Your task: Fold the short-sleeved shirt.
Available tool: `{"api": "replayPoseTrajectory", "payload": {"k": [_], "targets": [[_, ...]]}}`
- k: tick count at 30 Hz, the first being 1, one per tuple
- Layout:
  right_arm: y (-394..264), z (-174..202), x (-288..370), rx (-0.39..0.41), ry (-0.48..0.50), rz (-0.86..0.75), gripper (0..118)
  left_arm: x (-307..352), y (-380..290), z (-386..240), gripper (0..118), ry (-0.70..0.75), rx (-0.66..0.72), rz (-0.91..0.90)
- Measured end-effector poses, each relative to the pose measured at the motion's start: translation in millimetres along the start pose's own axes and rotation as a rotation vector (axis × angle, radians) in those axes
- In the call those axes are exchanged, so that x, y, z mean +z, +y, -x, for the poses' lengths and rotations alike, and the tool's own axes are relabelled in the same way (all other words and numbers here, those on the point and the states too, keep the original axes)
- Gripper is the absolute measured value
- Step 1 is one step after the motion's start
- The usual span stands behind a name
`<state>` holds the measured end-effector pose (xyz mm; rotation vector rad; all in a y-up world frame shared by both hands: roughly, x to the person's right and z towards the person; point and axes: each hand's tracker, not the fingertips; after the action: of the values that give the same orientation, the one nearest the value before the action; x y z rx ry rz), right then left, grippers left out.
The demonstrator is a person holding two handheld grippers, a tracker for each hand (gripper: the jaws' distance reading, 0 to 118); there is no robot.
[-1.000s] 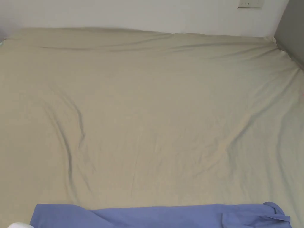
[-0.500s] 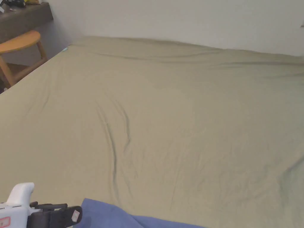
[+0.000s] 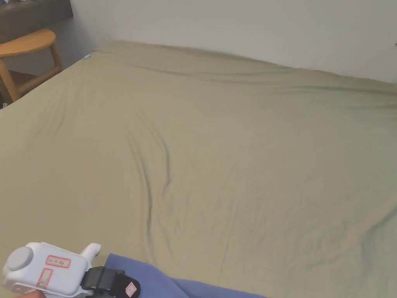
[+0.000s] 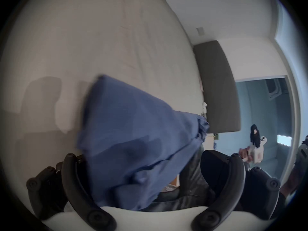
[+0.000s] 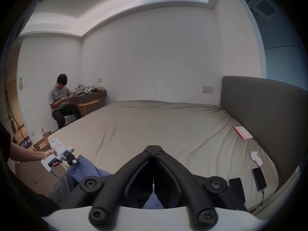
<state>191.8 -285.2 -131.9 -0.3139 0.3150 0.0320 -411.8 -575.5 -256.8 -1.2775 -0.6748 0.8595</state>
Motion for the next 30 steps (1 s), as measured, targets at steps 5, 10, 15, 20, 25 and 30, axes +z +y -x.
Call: {"api": "replayPoseTrajectory", "payload": {"k": [5,10,15,20,25,30], "targets": [[-6.4,3.2,-9.0,-0.050,0.034,0.007,1,-32.5,-10.4,-6.4,112,-0.180,0.110,0.022],[-10.6,2.4,-9.8,-0.086,0.027,0.014,1,-25.7,-14.9,-1.2,13,0.178,0.030,-0.090],[-20.9,-10.2,-4.1,-0.105,0.004,0.033,1,-12.5,-16.7,-16.6,13,0.094,0.011,-0.067],[-27.2,-22.4,3.9,-0.143,-0.023,0.032,2,-7.2,-13.8,-77.2,13,0.181,-0.131,-0.088],[-30.9,-36.7,14.8,-0.163,-0.059,0.015,2,-9.0,2.7,-154.6,13,0.161,-0.281,-0.089],[-39.3,-60.6,33.1,-0.208,-0.102,-0.004,2,-64.1,19.7,-222.6,13,0.257,-0.303,-0.019]]}}
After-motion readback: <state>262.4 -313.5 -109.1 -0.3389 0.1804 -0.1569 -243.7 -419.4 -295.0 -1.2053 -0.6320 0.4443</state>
